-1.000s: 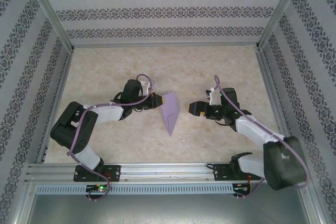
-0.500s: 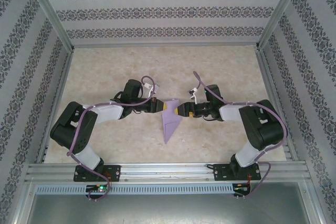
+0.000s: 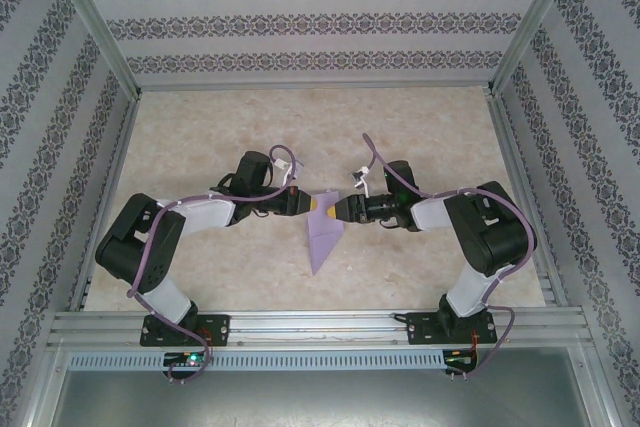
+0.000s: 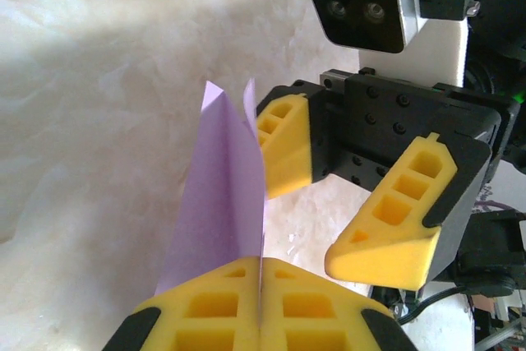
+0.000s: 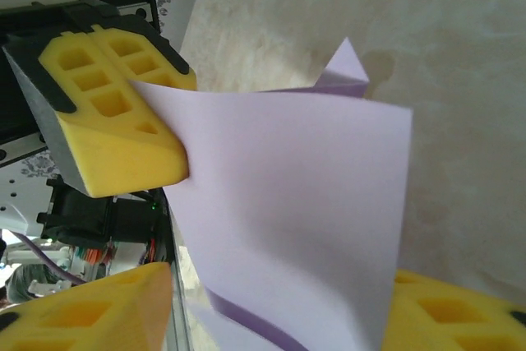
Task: Fold a paper plane with a square sheet of paper (fold left side to right side)
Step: Fold the wing for the fifth time at the center of the table.
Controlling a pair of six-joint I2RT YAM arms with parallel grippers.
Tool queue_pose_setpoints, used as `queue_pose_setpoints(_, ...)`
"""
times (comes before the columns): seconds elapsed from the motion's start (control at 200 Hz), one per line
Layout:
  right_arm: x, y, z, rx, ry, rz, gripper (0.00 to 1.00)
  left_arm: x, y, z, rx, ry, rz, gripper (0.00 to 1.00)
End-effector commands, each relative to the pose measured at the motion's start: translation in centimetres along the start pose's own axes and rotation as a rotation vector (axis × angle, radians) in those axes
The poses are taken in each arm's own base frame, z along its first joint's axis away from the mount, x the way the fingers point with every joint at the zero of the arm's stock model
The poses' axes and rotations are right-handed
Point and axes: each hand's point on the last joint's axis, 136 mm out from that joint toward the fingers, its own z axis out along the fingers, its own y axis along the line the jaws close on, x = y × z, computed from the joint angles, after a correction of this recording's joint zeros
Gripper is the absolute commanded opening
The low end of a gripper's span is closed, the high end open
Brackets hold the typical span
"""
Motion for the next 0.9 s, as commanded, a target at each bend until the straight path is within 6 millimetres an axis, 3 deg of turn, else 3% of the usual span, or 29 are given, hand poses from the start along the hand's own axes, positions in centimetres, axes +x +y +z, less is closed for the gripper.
queue_pose_setpoints(0.0,-1.5,1.0,-0.7,-0.030,-0.033,-0.053,0.55,-0.4,0.8,-0.1,-0.029,0.000,0.014,0.02)
queue_pose_setpoints(0.3,-2.0,0.5,-0.6,-0.021,-0.041,-0.033,0.41,-0.3,0.8,0.0,-0.024,0.009,0.014,0.09)
queue_pose_setpoints(0.395,-2.1,0.2,-0.5,-0.010,-0.044,-0.022,0.30,-0.2,0.9,-0.1,-0.032,0.014,0.017,0.12)
queue_pose_setpoints(0.465,-2.2,-0.2,-0.5,0.009,-0.051,-0.009,0.23,-0.2,1.2,-0.3,-0.062,0.009,0.023,0.21)
queue_pose_setpoints(0.62,-2.1,-0.6,-0.8,0.038,-0.063,0.047,0.05,-1.4,1.0,-2.3,-0.163,-0.075,0.085,0.32)
queue_pose_setpoints(0.789,-1.9,-1.3,-1.0,0.101,-0.071,0.129,0.01,-2.0,0.0,-5.1,-0.281,-0.110,0.172,0.35)
queue_pose_setpoints(0.894,-1.7,-2.2,-1.3,0.156,-0.080,0.222,0.00,-1.1,-0.8,-5.8,-0.343,-0.081,0.239,0.35)
